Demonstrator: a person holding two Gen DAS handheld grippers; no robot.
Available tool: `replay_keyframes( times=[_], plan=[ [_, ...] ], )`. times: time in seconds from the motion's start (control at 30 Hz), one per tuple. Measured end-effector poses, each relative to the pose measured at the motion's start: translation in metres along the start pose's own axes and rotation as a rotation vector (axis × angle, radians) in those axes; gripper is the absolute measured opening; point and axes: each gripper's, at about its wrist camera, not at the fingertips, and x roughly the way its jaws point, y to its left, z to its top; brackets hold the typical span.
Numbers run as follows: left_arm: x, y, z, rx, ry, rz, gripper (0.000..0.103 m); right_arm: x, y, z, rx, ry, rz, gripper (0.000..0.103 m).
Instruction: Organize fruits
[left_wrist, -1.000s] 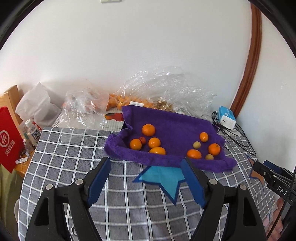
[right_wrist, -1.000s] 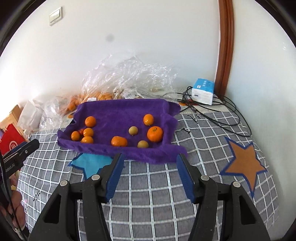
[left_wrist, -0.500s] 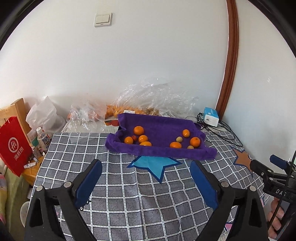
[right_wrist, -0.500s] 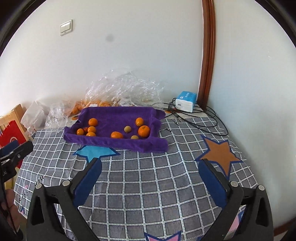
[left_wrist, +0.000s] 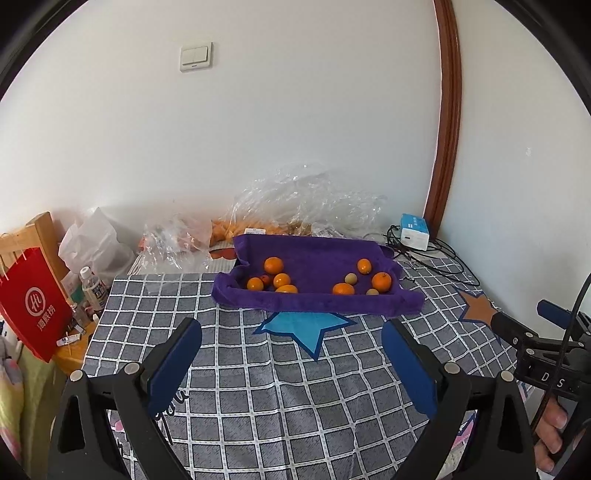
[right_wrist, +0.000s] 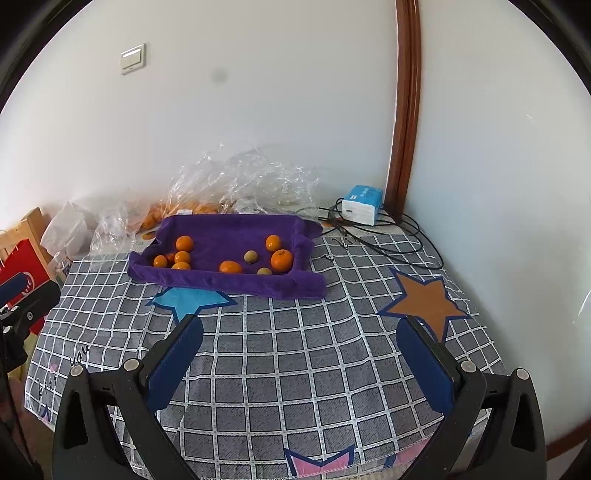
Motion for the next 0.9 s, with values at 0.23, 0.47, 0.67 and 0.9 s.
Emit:
replay_keyframes(
  times=[0.23, 0.47, 0.67, 0.9],
  plan=[
    [-0.003, 0.007, -0.003, -0.020, 0.000, -0.001, 0.099, -0.002, 0.004, 0.000, -0.007, -0.007, -0.006, 0.103],
    [-0.001, 0.009, -0.004, -0.030, 0.000, -0.003, 0.099, -0.003, 0.004, 0.000, 0.000, -0.010, -0.007, 0.103],
    [0.004, 0.014, -0.003, -0.043, 0.008, -0.003, 0.099, 0.000, 0.009, 0.000, -0.011, -0.009, -0.009, 0.103],
    [0.011, 0.019, -0.006, -0.046, 0.023, 0.002, 0.099, 0.003, 0.011, -0.001, -0.006, -0.006, -0.004, 0.103]
  ],
)
